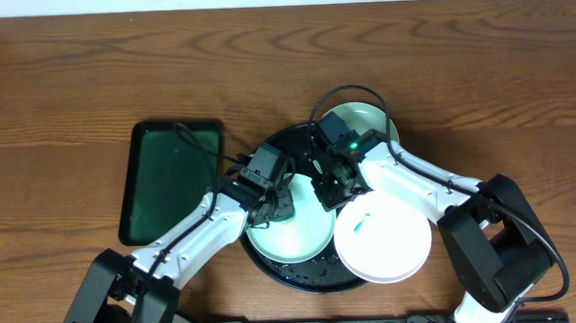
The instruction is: Clean dirty plates on tray and stack at the side
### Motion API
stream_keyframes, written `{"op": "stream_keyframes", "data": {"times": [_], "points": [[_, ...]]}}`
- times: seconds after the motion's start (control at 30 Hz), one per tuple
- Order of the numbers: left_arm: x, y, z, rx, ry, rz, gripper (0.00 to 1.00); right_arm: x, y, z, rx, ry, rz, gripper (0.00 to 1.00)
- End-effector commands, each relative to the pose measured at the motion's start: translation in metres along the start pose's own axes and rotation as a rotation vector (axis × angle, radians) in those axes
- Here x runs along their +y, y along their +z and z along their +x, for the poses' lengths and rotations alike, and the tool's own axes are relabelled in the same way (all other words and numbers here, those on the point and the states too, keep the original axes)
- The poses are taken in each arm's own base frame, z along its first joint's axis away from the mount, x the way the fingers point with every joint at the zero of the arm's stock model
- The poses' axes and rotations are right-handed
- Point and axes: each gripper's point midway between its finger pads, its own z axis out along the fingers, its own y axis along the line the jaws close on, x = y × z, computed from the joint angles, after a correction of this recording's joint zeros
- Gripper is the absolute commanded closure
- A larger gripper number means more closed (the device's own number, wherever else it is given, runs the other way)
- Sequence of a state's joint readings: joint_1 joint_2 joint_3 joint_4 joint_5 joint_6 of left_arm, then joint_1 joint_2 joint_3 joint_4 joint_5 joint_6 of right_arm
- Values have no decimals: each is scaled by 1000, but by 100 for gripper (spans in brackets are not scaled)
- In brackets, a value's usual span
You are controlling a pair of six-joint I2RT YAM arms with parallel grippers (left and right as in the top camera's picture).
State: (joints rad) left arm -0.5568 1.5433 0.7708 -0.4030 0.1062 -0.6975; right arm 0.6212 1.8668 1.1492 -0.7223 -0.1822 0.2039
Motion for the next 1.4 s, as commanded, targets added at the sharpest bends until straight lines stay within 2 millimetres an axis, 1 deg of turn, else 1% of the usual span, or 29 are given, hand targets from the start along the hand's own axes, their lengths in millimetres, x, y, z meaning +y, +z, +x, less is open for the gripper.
{"op": "stream_keyframes", "data": {"times": [0.0, 0.07, 0.1, 0.17, 0.23, 0.37, 0.43, 0.47, 0.53, 0.6, 0.7, 0.77, 0.8, 0.93, 0.97, 1.0, 1.07, 1.1, 1.2, 1.27, 1.37], "points": [[53, 3, -11, -92, 83, -272, 93, -13, -4, 0, -12, 1, 54, 99], [80, -9, -26, -190, 87, -434, 93, -13, -4, 0, -11, 1, 55, 99], [89, -16, -32, -230, 82, -494, 93, -13, -4, 0, -10, 1, 55, 99], [98, -25, -40, -282, 85, -555, 93, -13, -4, 0, -9, 1, 55, 99], [97, -33, -47, -320, 83, -566, 93, -13, -4, 0, -9, 2, 55, 99], [80, -53, -60, -391, 52, -484, 93, -13, -4, 1, -8, 2, 55, 99], [62, -62, -64, -416, 31, -377, 93, -13, -4, 1, -8, 2, 56, 99], [51, -64, -65, -415, 23, -304, 93, -13, -4, 1, -8, 2, 55, 99], [32, -64, -62, -390, 20, -192, 93, -13, -4, 0, -9, 2, 55, 99], [11, -58, -53, -326, 27, -77, 92, -13, -4, 0, -10, 1, 55, 99], [-15, -42, -31, -193, 38, 75, 93, -13, -4, -1, -13, 1, 55, 99], [-22, -30, -20, -126, 35, 128, 93, -13, -4, -1, -14, 1, 54, 99], [-22, -23, -15, -99, 37, 131, 93, -13, -4, -1, -15, 1, 54, 99], [-4, 6, -9, -58, 29, 37, 93, -13, -4, -2, -18, 0, 53, 99], [3, 13, -9, -59, 35, -5, 93, -13, -4, -2, -18, 0, 53, 99], [8, 16, -10, -63, 41, -30, 93, -13, -4, -2, -18, 0, 53, 99], [25, 21, -14, -92, 82, -126, 93, -13, -4, -2, -17, 0, 53, 99], [34, 20, -17, -112, 87, -175, 93, -13, -4, -1, -16, 0, 54, 99], [59, 6, -29, -186, 93, -318, 93, -13, -4, -1, -17, 1, 54, 99], [74, -13, -39, -253, 98, -412, 92, -13, -4, -2, -17, 0, 53, 99], [87, -48, -54, -370, 90, -504, 93, -13, -4, -2, -18, 0, 53, 99]]}}
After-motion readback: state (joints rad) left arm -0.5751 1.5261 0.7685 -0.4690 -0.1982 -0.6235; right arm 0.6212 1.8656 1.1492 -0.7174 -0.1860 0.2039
